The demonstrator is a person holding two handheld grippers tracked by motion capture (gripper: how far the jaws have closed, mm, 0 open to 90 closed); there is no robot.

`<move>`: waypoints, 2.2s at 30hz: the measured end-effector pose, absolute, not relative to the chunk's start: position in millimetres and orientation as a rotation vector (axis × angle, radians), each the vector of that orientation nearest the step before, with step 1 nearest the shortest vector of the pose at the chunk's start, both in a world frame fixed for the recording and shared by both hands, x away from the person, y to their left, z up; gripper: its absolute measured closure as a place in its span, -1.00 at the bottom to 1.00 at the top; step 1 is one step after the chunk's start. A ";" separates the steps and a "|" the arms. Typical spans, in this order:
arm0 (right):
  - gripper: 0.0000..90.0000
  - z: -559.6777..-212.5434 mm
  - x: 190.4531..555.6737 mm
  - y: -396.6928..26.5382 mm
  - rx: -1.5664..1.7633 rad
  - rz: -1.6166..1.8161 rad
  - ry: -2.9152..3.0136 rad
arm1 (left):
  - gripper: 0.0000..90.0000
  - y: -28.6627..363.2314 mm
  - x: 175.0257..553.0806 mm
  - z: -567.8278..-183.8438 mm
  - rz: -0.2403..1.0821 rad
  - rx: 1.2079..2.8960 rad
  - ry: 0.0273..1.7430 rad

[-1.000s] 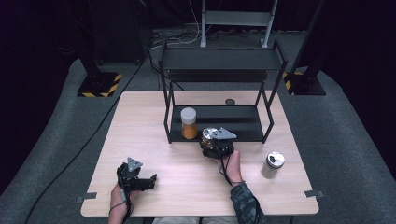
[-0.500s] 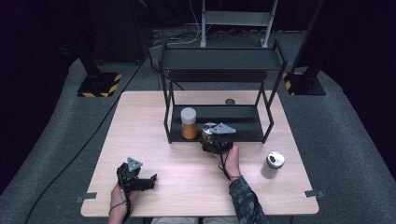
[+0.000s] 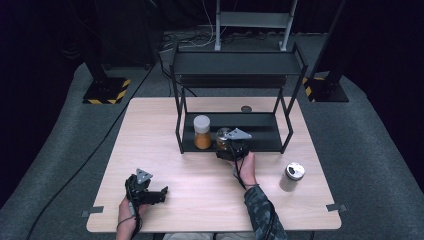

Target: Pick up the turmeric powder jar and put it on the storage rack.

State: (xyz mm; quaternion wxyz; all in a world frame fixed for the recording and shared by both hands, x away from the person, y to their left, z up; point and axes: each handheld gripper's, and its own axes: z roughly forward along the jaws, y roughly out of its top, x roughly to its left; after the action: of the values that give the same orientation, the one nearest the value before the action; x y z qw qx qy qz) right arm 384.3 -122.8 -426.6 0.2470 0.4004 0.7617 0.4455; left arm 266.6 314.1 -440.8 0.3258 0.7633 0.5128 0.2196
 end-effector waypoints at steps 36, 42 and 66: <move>-0.33 -434.1 403.2 -111.1 1.120 1.197 2.042 | -0.98 313.6 266.1 -440.8 0.580 2.002 1.341; -0.33 -435.9 406.3 -108.7 1.124 1.195 2.034 | -0.98 313.8 266.2 -440.8 0.579 2.002 1.342; -0.33 -443.4 417.7 -101.8 1.136 1.182 2.008 | -0.98 313.3 265.5 -441.2 0.584 2.001 1.339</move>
State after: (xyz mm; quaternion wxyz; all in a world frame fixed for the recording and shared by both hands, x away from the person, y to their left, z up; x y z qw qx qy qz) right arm 417.7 -101.8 -443.4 0.2714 0.4217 0.7456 0.4388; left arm 265.5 313.3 -441.2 0.3260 0.7636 0.5110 0.2228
